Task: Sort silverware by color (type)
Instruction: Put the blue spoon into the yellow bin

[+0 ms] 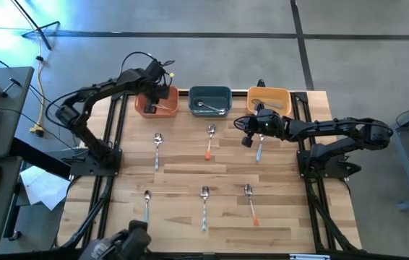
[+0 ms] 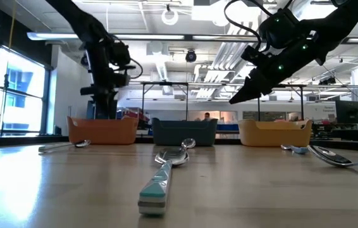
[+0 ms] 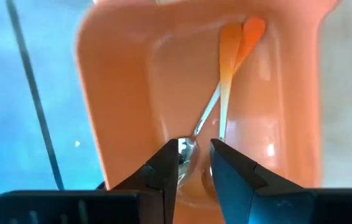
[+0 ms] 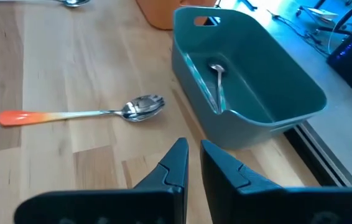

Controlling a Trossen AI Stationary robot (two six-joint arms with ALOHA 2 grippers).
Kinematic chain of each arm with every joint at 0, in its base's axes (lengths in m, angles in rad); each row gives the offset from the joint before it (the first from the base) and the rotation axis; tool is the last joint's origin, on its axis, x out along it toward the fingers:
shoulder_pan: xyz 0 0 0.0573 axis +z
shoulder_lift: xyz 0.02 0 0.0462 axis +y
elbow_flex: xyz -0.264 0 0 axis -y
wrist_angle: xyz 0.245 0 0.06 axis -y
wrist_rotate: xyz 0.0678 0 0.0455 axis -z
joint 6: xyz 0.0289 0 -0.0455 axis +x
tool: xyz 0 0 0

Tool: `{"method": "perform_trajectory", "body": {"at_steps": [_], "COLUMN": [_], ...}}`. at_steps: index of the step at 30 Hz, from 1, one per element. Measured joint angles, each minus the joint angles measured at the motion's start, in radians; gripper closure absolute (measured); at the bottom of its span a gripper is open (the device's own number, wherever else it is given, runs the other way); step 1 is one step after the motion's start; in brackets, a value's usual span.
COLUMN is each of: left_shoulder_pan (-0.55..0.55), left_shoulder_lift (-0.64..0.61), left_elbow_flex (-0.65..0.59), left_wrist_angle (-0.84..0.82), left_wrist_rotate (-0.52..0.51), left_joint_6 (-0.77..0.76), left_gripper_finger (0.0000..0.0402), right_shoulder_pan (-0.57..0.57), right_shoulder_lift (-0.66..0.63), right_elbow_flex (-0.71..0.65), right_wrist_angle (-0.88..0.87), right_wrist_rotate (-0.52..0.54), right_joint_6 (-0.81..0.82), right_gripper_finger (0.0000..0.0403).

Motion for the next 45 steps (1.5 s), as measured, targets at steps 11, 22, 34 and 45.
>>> {"method": "perform_trajectory", "body": {"at_steps": [11,22,34,45], "left_shoulder_pan": [-0.148,-0.337,-0.469,-0.616], "left_shoulder_lift": [-0.235,-0.479,-0.559,-0.559], "left_elbow_flex": [-0.066,-0.205,-0.253,-0.273], "left_wrist_angle": [-0.052,0.006,0.036,0.090], "left_wrist_rotate": [-0.003,-0.024,-0.103,-0.045], "left_joint_6": [-0.291,-0.543,-0.640,-0.849], "left_gripper_finger": [0.0398,0.0401,0.0401,0.0401], "right_shoulder_pan": [0.002,0.002,0.002,0.002], "right_shoulder_lift": [0.000,0.000,0.000,0.000], "right_elbow_flex": [0.000,0.000,0.000,0.000], "right_wrist_angle": [-0.003,-0.004,-0.005,-0.005], "right_wrist_rotate": [-0.001,-0.003,-0.003,-0.003], "right_joint_6": [-0.003,-0.003,-0.003,-0.003], "right_gripper_finger": [0.0377,0.0377,0.0377,0.0377]}}
